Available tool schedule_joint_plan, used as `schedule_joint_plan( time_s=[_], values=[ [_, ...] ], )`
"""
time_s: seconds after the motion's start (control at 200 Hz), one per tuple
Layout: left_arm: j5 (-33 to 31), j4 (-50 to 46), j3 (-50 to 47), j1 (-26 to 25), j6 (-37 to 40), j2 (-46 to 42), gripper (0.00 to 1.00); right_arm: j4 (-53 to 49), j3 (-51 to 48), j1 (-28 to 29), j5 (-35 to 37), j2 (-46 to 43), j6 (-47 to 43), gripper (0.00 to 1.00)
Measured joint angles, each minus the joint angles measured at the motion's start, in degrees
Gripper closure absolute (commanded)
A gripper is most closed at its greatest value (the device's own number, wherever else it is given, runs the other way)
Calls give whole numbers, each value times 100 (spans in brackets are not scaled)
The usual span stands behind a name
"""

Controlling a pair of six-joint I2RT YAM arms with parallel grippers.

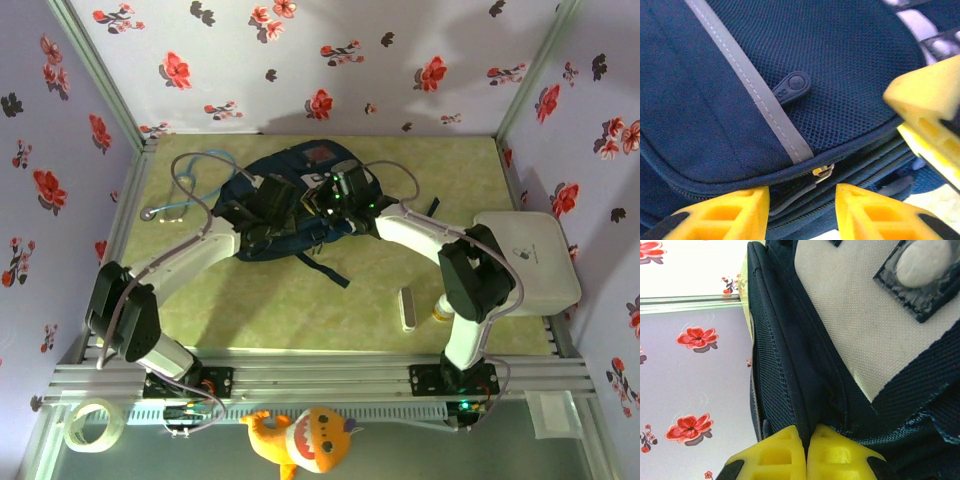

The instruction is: Pack the student bag

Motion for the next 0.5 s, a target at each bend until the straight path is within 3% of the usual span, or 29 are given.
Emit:
schedule_joint_plan(
  time_s=[0.125,0.245,0.5],
  values=[
    [267,221,-181,42,385,-348,35,-98,-4,-7,-11,-81,-203,100],
    [391,280,-345,136,1250,-723,16,-402,-31,-109,-129,-188,-540,100],
    [870,326,-227,527,3392,-807,14,-1222,-22,-614,-715,-348,-1582,100]
  ],
)
